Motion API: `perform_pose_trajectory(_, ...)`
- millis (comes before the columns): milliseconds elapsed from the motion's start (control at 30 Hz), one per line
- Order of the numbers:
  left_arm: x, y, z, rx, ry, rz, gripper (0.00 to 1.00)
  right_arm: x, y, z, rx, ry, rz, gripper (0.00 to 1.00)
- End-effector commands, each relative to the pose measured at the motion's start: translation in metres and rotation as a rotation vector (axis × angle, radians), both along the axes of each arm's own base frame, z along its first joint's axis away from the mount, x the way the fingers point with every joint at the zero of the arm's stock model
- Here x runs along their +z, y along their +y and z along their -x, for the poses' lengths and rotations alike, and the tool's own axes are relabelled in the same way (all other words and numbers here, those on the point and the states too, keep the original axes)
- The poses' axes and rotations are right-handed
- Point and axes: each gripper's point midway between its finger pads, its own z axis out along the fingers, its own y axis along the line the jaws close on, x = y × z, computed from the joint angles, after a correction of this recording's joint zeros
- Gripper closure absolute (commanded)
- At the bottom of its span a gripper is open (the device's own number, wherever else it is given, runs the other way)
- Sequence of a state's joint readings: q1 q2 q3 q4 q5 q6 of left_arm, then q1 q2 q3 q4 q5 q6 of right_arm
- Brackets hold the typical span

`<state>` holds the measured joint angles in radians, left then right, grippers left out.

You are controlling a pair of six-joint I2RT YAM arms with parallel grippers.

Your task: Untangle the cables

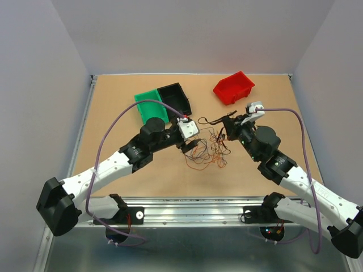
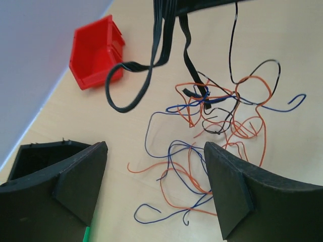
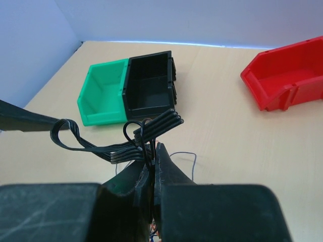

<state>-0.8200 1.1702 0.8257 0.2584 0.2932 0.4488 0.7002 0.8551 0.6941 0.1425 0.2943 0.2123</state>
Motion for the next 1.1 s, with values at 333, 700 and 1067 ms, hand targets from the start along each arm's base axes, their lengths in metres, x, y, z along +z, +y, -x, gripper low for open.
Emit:
perform_pose_trajectory(333, 0.049, 0.028, 0.014, 0.007, -0.164, 0.025, 0.09, 0.000, 0.038, 0.002, 0.183, -0.008, 0.006, 0.99)
perform_pose_trajectory(700, 0.024, 0.019, 0.000, 0.024, -0.129, -0.044, 0.09, -0.016, 0.066, 0.009, 0.331, 0.049, 0.037, 0.99)
perform_pose_trajectory(1067, 0.014, -0.003, -0.020, 0.035, -0.082, -0.050, 0.12, -0.018, 0.092, 0.017, 0.431, 0.055, 0.051, 0.99)
